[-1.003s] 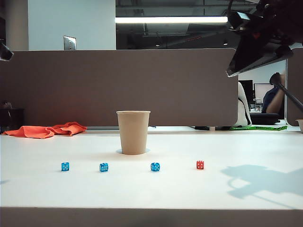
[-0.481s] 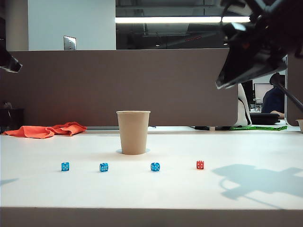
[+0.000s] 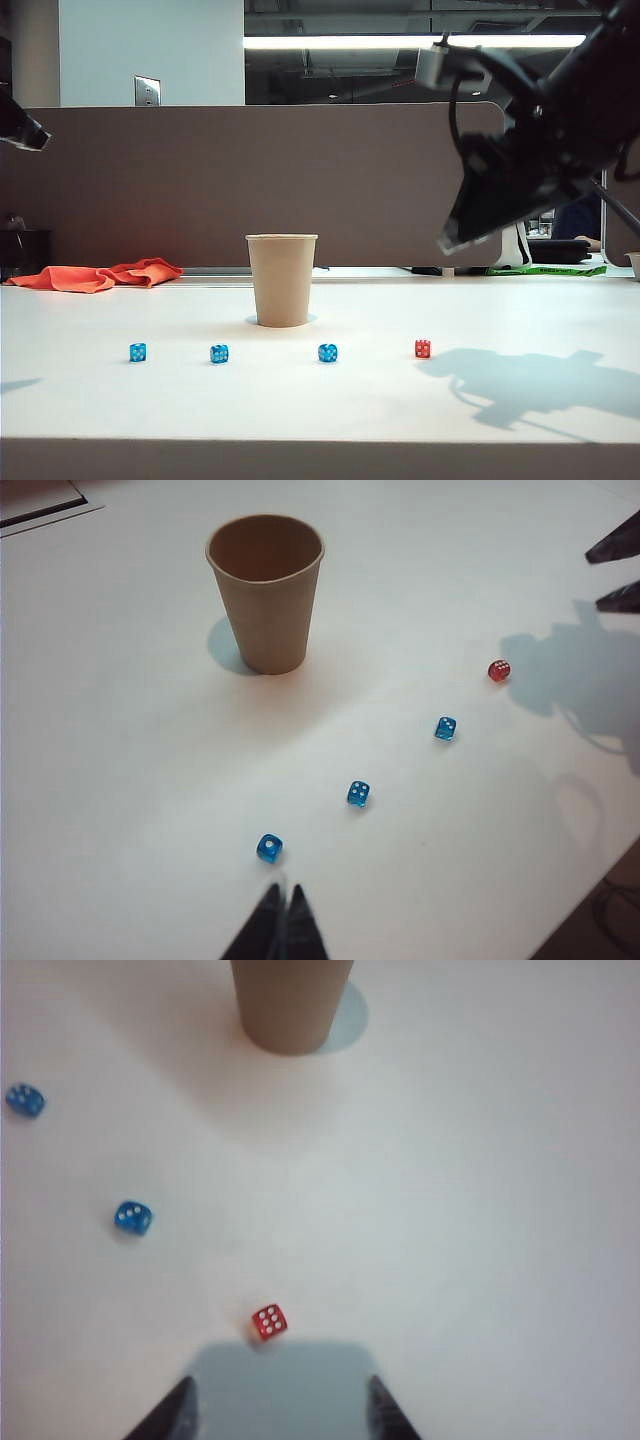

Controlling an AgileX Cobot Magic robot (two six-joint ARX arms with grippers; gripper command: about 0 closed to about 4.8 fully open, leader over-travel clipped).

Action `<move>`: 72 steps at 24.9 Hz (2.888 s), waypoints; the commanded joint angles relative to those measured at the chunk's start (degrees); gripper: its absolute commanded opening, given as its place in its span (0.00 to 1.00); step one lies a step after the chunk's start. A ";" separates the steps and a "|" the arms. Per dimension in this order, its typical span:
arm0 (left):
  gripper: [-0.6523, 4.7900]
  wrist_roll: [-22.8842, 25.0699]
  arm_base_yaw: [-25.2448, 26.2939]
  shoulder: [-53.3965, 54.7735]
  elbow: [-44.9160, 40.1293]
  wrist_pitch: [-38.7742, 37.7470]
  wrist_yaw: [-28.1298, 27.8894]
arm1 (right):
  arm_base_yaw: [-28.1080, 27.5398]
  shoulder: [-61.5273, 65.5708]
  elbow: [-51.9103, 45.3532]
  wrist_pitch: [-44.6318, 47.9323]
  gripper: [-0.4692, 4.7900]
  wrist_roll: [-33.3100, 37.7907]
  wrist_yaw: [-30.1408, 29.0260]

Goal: Pick up the dice with a different color and drop it into the paper cup.

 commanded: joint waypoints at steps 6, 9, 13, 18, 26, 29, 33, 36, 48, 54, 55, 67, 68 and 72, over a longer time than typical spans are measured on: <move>0.11 -0.15 -0.02 -0.04 0.13 0.68 0.42 | 0.13 3.89 0.13 0.57 0.51 -5.05 -4.61; 0.11 -0.13 -0.02 -0.04 0.13 0.72 0.42 | 0.11 4.83 0.13 0.46 0.54 -7.30 -5.90; 0.11 -0.13 -0.02 -0.04 0.13 0.72 0.42 | 0.11 5.46 0.13 -0.20 0.64 -10.51 -7.10; 0.11 -0.02 0.00 -0.04 0.13 0.74 0.42 | 0.09 5.70 0.13 -0.74 0.64 -17.40 -7.10; 0.11 0.04 0.00 -0.04 0.13 0.76 0.39 | 0.04 12.41 0.13 6.29 0.64 -16.90 -8.41; 0.11 0.04 0.00 -0.04 0.13 0.74 0.39 | -0.37 12.72 0.13 9.42 0.64 -16.87 -8.39; 0.11 0.04 0.00 -0.04 0.13 0.76 0.37 | -2.56 13.46 0.13 11.45 0.64 -16.63 -8.44; 0.11 0.04 0.00 -0.04 0.13 0.76 0.37 | -4.59 14.78 0.13 13.33 0.64 -15.06 -9.77; 0.11 0.02 0.00 -0.04 0.13 0.76 0.42 | -8.85 17.77 0.13 19.37 0.64 -5.64 -19.58; 0.11 0.00 0.00 -0.04 0.13 0.74 0.42 | -10.91 19.39 0.13 19.39 0.63 -4.66 -23.23; 0.11 0.00 0.00 -0.04 0.13 0.74 0.42 | -10.91 19.37 0.13 19.41 0.63 -4.68 -23.80; 0.11 0.00 0.00 -0.04 0.13 0.74 0.42 | -10.84 19.50 0.13 15.72 0.61 -8.15 -25.35; 0.11 0.00 0.00 -0.04 0.13 0.74 0.42 | -10.84 19.50 0.13 15.32 0.61 -8.17 -25.33; 0.11 0.00 0.00 -0.04 0.13 0.74 0.42 | -10.84 19.50 0.11 14.16 0.61 -10.29 -25.33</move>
